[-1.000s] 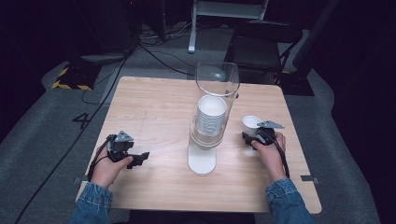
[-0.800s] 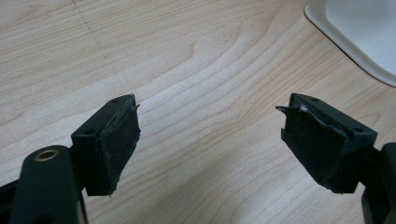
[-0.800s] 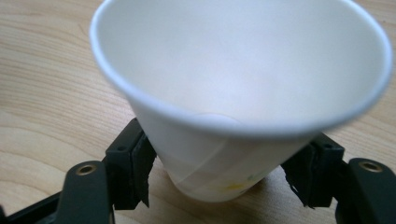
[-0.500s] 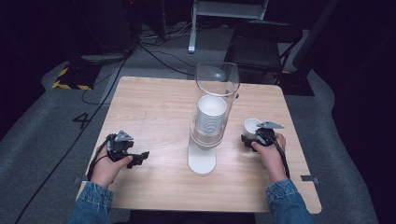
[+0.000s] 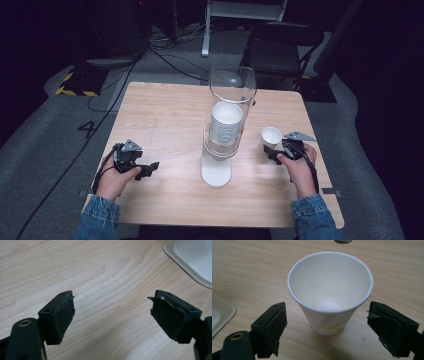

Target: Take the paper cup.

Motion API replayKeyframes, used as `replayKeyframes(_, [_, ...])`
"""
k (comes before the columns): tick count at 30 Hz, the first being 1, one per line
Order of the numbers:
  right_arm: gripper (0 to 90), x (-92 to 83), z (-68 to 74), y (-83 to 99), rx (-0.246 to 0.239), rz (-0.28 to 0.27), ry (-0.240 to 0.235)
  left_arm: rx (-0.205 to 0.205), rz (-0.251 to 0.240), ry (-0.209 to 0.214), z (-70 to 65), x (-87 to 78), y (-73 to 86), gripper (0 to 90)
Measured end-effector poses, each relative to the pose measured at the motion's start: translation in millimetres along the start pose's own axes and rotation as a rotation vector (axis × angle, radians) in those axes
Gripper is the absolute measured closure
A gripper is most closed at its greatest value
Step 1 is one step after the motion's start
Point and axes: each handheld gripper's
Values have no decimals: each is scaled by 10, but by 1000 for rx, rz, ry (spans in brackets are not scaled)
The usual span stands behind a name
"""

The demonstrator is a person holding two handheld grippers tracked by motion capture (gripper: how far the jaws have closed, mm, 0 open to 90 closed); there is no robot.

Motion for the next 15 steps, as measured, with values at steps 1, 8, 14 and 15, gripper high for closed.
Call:
replayKeyframes(1, [165,-99,0,-21,-7,-21,-5,3,-1,3,-13,-15,6,188])
replayKeyframes(8, [164,-346,91,-100,-39,-81,-38,12,1,7,-47,-97,47,188])
replayKeyframes(14, [170,-477,251,-85,-81,-111,-108,54,3,38,-80,-142,52,187])
replayKeyframes(15, [170,-477,251,-85,-81,-111,-108,54,3,38,-80,-142,52,187])
Point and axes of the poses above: each handheld gripper's, and its own axes: x roughly forward along the jaws, y roughly out of its underside, z roughly to its left, and after that the axes turned 6 degrees about -y, right-handed
